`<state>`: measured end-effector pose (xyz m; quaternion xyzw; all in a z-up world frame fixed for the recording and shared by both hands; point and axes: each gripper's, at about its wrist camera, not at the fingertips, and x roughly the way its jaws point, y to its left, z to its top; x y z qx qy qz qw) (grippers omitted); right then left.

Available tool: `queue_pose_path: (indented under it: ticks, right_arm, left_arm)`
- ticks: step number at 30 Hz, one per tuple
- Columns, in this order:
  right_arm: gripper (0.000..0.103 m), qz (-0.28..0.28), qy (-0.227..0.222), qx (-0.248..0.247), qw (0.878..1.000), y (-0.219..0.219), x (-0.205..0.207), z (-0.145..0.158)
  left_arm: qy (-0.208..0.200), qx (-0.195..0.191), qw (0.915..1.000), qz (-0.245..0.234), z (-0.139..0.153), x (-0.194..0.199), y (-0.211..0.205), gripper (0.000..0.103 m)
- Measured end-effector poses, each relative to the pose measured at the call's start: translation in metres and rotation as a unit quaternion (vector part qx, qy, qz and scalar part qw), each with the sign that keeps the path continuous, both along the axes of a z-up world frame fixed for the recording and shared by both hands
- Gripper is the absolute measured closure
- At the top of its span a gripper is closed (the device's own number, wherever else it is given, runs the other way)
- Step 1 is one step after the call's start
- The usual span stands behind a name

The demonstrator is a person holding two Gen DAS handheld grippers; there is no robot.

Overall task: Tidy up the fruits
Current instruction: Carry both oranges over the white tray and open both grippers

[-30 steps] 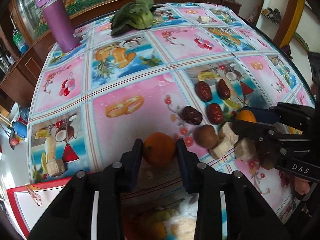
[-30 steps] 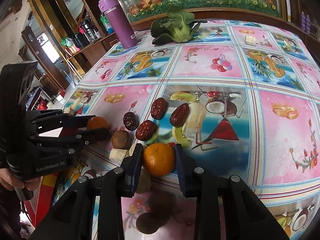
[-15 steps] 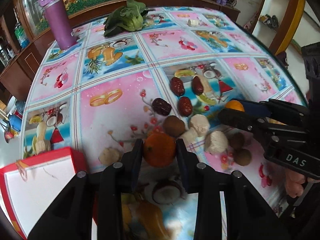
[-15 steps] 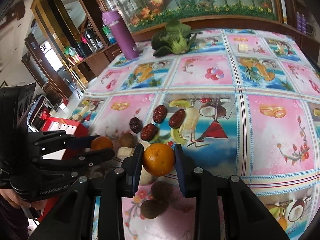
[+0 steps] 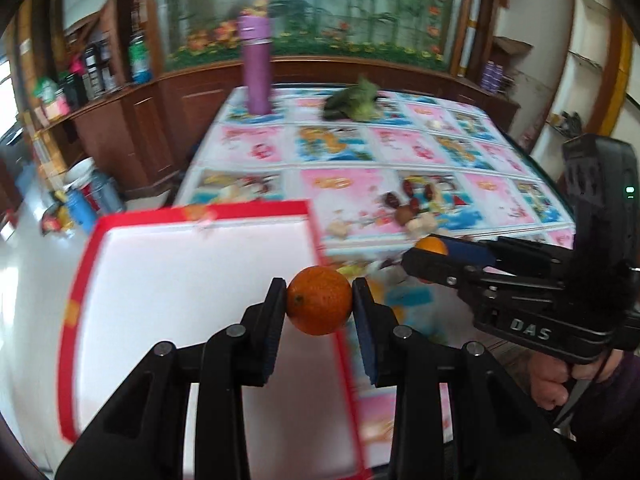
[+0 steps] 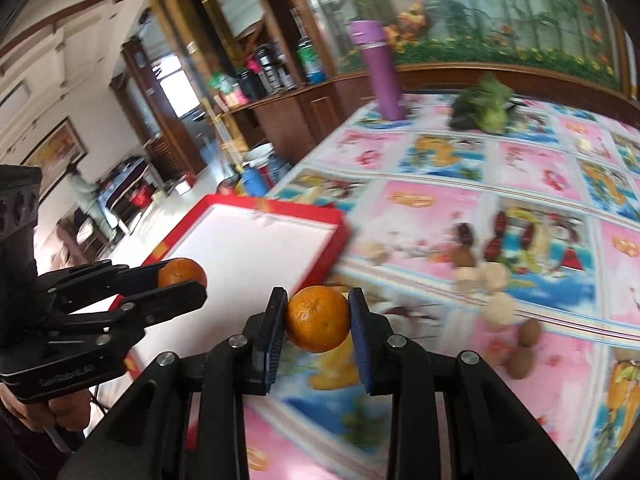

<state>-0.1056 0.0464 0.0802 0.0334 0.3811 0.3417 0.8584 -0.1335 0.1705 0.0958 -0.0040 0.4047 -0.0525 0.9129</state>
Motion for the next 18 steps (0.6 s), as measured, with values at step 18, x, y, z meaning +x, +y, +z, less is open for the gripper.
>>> queue_pose_path:
  ticks: [18]
  right_arm:
    - [0.073, 0.028, -0.001, -0.064, 0.998, 0.1, -0.007, -0.026]
  left_arm:
    - [0.027, 0.021, 0.9908, 0.131, -0.05, -0.03, 0.082, 0.067]
